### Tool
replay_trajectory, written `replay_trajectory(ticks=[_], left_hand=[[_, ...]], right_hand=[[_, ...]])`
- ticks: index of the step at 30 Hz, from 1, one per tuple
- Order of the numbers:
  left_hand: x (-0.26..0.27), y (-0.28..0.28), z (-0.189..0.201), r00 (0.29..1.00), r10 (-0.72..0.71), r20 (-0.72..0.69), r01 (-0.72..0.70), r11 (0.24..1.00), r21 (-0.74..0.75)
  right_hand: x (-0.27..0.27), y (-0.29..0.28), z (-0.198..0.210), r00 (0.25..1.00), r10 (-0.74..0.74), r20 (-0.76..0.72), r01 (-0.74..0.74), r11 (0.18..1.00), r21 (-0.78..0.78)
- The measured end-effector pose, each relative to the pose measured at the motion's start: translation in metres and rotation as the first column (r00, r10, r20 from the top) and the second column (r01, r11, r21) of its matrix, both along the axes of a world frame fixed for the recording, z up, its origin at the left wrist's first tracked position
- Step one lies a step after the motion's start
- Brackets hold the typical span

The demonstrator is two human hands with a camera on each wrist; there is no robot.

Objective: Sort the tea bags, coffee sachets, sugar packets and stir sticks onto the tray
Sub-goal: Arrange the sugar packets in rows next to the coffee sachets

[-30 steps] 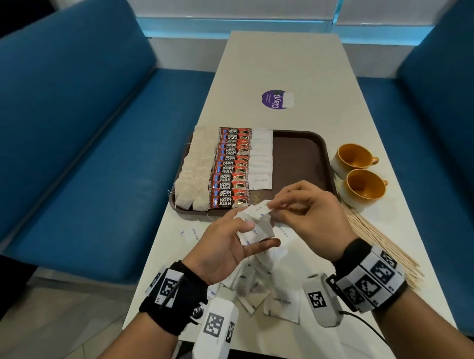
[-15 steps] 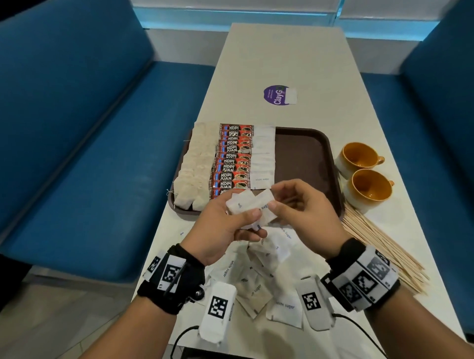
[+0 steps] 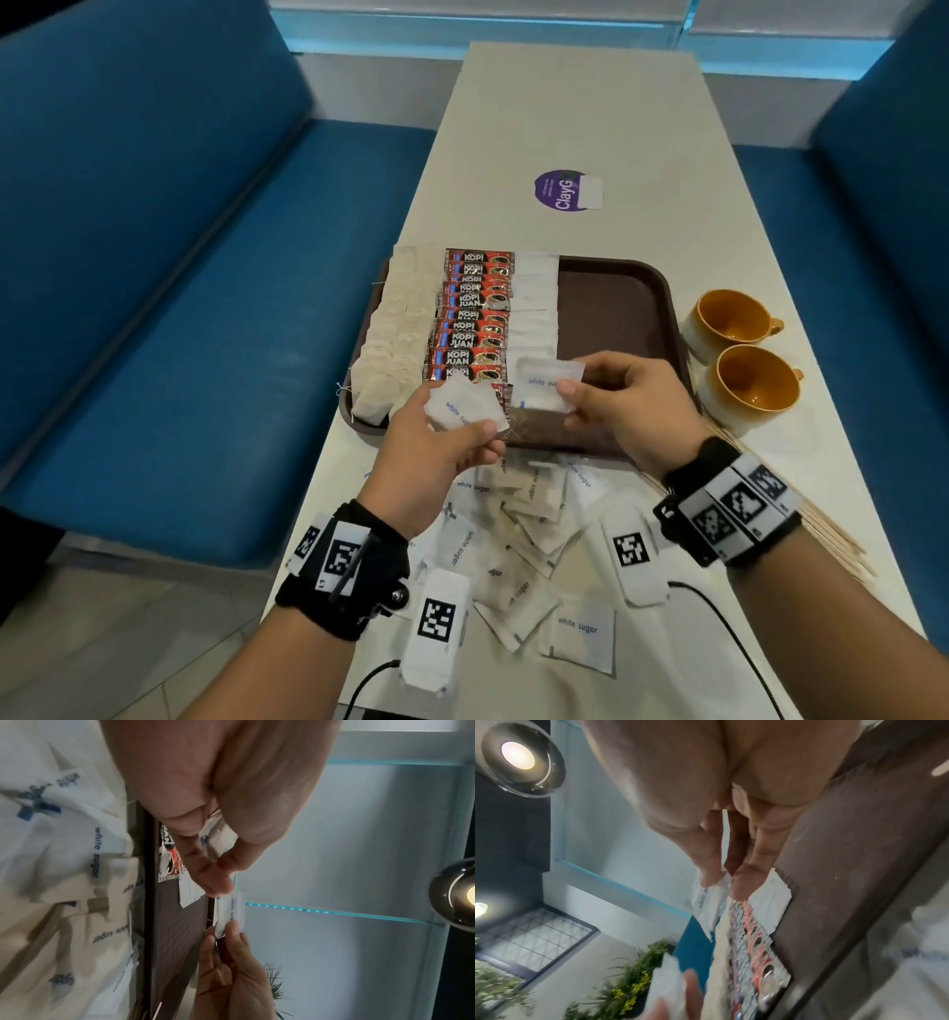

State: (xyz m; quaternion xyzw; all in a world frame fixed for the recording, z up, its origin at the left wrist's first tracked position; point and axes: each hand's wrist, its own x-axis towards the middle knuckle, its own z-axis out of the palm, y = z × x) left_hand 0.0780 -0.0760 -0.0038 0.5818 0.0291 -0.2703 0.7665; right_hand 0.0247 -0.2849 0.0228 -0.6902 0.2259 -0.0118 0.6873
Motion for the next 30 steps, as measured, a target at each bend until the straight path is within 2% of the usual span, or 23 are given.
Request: replay_trajectory(ticks=[3,5,10,22,26,30], left_hand=[[0.005,0.005,-0.002,0.995,0.057,-0.081,-0.063,0.995,-0.075],[0.008,0.006,-0.001,0.989,0.073,-0.130,-0.091,0.986,-0.138],[0.009,0.008,0.000,0.975,0.057,-0.213,-0.102,0.972,-0.211],[0.006,0.008,-0.004,0.974,0.042,-0.224,-0.088,0.976,-0.199],[0.006,0.009,-0.005,0.980,0.030,-0.195,-0.069,0.978,-0.198],[0.004,0.011,-0.005,0.987,0.000,-0.159,-0.031,0.982,-0.188]], right_hand=[[0.021,-0.013,-0.012,0.997,-0.048,-0.058,0.040,0.989,-0.139],[0.035,-0.018,-0.024,0.994,-0.033,-0.107,0.007,0.973,-0.231],[0.060,-0.019,-0.042,0.978,-0.021,-0.205,-0.054,0.935,-0.350],[0.070,-0.013,-0.047,0.950,-0.110,-0.292,-0.038,0.888,-0.458],[0.071,-0.011,-0.043,0.944,-0.093,-0.316,-0.074,0.874,-0.480],[0.064,-0.012,-0.034,0.959,-0.121,-0.258,-0.010,0.891,-0.454]])
